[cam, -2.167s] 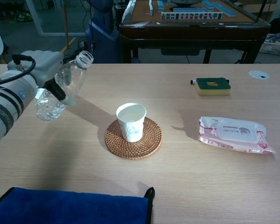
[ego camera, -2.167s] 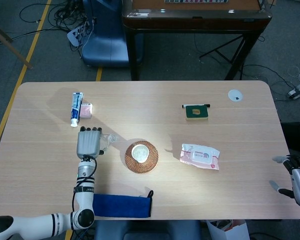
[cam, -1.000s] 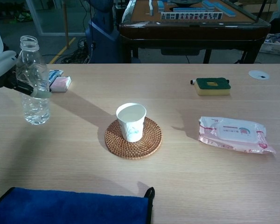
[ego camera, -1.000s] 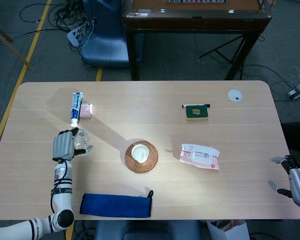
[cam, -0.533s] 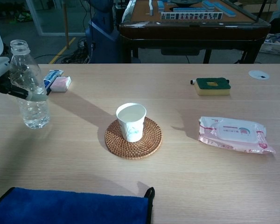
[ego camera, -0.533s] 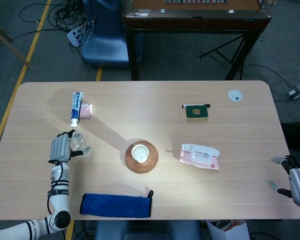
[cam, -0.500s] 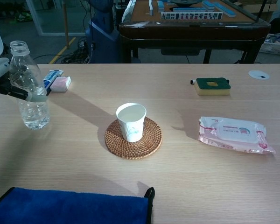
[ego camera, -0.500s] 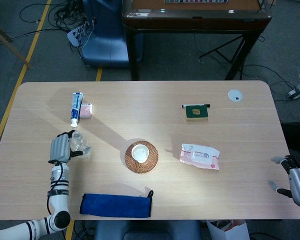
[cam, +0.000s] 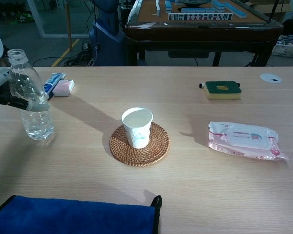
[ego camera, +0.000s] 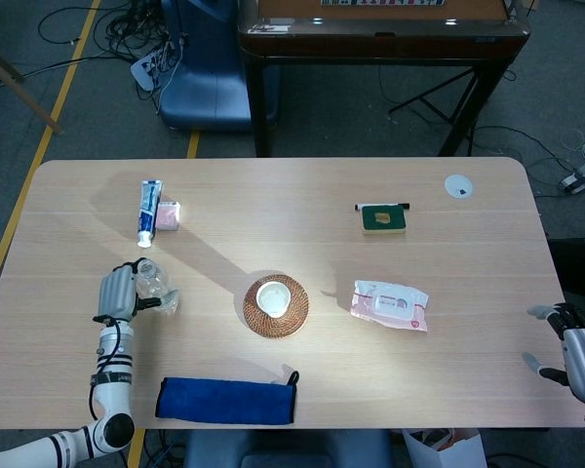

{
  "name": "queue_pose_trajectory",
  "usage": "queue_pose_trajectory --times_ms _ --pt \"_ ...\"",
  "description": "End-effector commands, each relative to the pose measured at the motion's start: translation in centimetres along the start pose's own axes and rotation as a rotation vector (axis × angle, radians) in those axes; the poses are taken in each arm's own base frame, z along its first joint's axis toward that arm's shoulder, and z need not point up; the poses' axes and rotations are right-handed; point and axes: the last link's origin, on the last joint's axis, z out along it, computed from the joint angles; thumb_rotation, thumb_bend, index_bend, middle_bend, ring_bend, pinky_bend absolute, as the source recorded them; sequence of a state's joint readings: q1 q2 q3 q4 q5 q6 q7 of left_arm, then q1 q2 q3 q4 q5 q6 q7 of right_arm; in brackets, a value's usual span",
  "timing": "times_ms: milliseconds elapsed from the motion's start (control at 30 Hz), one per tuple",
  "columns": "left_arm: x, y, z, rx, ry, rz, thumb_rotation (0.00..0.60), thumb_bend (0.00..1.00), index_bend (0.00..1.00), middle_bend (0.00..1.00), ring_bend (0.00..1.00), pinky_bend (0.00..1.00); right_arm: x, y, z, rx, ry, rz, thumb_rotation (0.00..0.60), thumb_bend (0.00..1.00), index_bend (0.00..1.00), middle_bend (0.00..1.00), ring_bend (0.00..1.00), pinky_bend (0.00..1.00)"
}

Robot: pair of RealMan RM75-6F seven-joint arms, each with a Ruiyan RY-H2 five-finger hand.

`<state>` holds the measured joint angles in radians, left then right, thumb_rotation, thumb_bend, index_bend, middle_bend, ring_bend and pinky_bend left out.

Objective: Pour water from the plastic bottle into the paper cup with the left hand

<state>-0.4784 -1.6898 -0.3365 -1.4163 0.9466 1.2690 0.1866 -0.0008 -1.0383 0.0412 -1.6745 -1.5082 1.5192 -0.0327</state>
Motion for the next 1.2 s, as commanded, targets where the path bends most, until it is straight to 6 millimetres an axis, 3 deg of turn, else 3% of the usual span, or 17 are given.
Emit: queue_pose_trajectory --times_ms 33,400,667,1200 --pt "-0.2 -0.6 0.1 0.003 -0.01 -0.02 0.6 0.16 0.55 0.62 0.33 0.25 0.0 0.0 0.0 0.0 0.0 0.0 0.6 0.05 0.36 0.39 0.25 0.48" --pt "-0.4 -1.2 0.1 -0.02 -0.018 -0.043 0.6 0.16 0.52 0.55 0.32 0.25 0.0 0.0 0.0 -0.001 -0.001 0.0 0.6 0.05 0.36 0.39 0.25 0.48" --pt "-0.6 -1.6 0.0 -0.026 -0.026 -0.042 0.6 0.16 0.43 0.45 0.28 0.25 0.0 0.0 0.0 0.001 0.0 0.0 0.6 0.05 0.36 0.39 0.25 0.48" --pt "-0.6 -2.1 0.0 -0.004 -0.042 -0.039 0.6 0.16 0.35 0.36 0.24 0.24 -0.1 0.0 0.0 0.0 -0.002 -0.002 0.6 0.05 0.36 0.39 0.25 0.48"
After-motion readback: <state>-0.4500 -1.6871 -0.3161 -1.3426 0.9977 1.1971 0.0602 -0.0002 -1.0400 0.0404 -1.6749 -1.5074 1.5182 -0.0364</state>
